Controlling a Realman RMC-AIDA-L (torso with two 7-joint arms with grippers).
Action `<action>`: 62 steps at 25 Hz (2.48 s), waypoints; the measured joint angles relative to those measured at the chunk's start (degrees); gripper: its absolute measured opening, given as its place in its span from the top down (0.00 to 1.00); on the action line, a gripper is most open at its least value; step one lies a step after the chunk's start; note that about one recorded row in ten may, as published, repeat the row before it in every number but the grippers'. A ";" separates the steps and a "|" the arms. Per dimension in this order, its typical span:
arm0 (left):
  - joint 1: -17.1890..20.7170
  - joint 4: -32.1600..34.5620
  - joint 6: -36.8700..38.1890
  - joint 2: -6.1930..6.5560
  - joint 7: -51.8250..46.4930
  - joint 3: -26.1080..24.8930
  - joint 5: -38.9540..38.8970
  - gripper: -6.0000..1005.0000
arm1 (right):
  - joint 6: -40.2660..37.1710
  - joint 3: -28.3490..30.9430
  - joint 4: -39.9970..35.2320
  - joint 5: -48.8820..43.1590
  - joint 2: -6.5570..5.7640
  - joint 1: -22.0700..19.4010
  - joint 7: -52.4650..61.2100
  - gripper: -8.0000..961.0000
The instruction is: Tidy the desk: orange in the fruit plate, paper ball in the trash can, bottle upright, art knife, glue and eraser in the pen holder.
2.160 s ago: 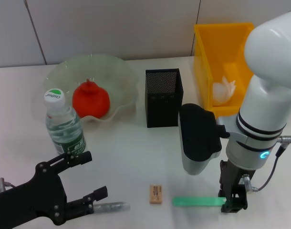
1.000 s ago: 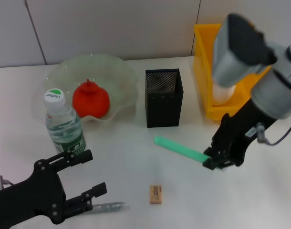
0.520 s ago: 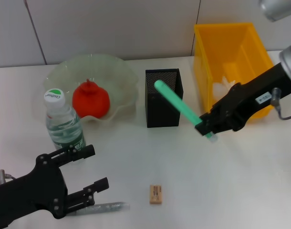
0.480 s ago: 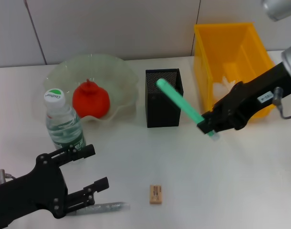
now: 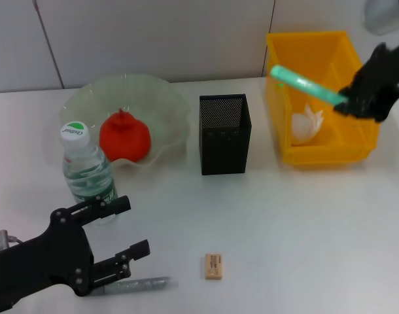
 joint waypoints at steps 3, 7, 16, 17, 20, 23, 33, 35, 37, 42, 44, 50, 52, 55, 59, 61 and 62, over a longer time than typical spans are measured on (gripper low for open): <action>0.00 -1.26 -0.30 -0.06 0.12 0.03 -1.00 0.28 | 3.49 -5.01 0.68 -6.35 0.04 0.03 -3.08 0.81; 0.00 -1.84 -0.56 -0.10 0.44 0.07 -1.33 0.28 | 7.13 -9.77 0.73 -12.09 0.28 -0.39 -5.65 0.80; -0.01 -1.91 -0.68 -0.10 0.58 0.07 -2.15 0.28 | 20.57 -22.62 1.23 -26.68 1.24 -3.54 -12.86 0.80; -0.07 -1.91 -0.68 -0.10 0.58 0.07 -2.16 0.28 | 21.87 -23.75 1.19 -27.91 1.33 -3.81 -13.47 0.80; -0.24 -1.91 -0.71 -0.13 0.59 0.07 -2.20 0.28 | 25.36 -28.34 1.04 -31.36 1.44 -4.29 -15.40 0.80; -0.30 -1.91 -0.77 -0.22 0.61 0.20 -2.62 0.28 | 27.97 -32.01 0.13 -33.78 1.46 -4.31 -16.53 0.80; -0.67 -4.40 -1.37 -0.36 1.17 0.14 -3.87 0.28 | 36.33 -40.17 -9.24 -40.29 1.32 -1.38 -16.69 0.79; -0.68 -4.72 -1.37 -0.36 1.40 0.27 -4.29 0.28 | 36.54 -40.86 -9.72 -40.28 1.31 -1.04 -16.70 0.79; -0.57 -4.80 -1.38 -0.37 1.71 0.49 -4.83 0.28 | 37.01 -42.41 -10.83 -40.40 1.29 -0.29 -16.59 0.79; -0.41 -4.81 -1.39 -0.44 2.12 0.52 -4.90 0.28 | 37.96 -45.24 -14.32 -41.32 1.48 1.76 -16.42 0.79; -0.46 -4.81 -1.39 -0.45 2.14 0.51 -4.90 0.28 | 39.06 -45.97 -16.55 -42.60 1.61 2.44 -15.96 0.78; -0.52 -4.82 -1.38 -0.45 2.61 0.51 -4.90 0.28 | 41.21 -46.85 -21.66 -43.21 1.73 4.30 -15.01 0.78; -0.58 -5.10 -1.38 -0.45 2.69 0.51 -4.90 0.28 | 41.88 -47.32 -22.70 -43.00 1.73 4.49 -14.77 0.78; -1.22 -6.28 -1.64 -0.45 3.28 0.50 -4.90 0.28 | 42.61 -49.10 -24.24 -42.71 1.81 4.61 -13.92 0.78; -1.92 -6.97 -2.61 -0.45 3.66 0.53 -4.90 0.28 | 42.72 -50.51 -25.85 -42.73 1.94 4.75 -13.27 0.78; -2.16 -7.21 -2.83 -0.45 3.67 0.57 -4.90 0.28 | 42.81 -51.31 -27.02 -42.84 2.00 4.85 -12.82 0.78; -2.21 -7.25 -2.87 -0.45 3.68 0.58 -4.90 0.28 | 42.87 -51.64 -27.46 -42.84 2.01 4.96 -12.64 0.78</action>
